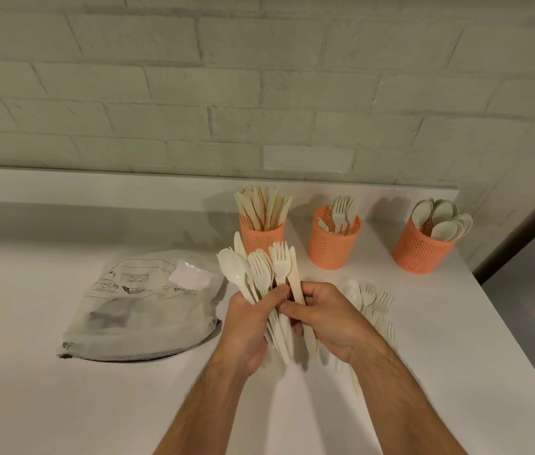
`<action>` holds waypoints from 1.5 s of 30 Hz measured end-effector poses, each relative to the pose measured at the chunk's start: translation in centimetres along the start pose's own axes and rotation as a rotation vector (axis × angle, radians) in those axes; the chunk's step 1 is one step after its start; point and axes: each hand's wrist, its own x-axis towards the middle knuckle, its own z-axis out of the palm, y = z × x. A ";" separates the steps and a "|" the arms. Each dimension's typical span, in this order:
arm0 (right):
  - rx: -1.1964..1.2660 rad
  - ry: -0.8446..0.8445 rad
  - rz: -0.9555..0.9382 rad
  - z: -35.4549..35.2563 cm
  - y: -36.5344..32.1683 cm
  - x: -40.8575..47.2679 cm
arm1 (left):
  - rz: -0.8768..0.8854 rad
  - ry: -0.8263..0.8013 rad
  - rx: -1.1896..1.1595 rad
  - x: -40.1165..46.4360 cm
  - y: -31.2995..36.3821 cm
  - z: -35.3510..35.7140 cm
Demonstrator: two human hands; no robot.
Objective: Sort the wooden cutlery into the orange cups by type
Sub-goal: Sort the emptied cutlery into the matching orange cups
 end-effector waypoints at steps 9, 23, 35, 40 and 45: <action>-0.069 0.096 -0.124 0.9 1.1 0.1 | 0.112 0.051 0.099 0.4 -0.2 -0.5; -0.057 0.576 -0.341 2.6 3.4 2.5 | 0.360 0.246 0.445 1.1 -5.1 -4.2; 0.263 0.455 -0.689 5.5 -12.2 10.4 | 0.288 0.253 0.460 1.5 -5.6 -5.5; 0.084 0.483 -0.637 4.8 -11.9 14.7 | 0.275 0.237 0.447 1.7 -5.9 -5.9; -0.071 0.566 -0.757 3.6 -12.2 14.7 | 0.281 0.232 0.439 1.8 -5.9 -5.9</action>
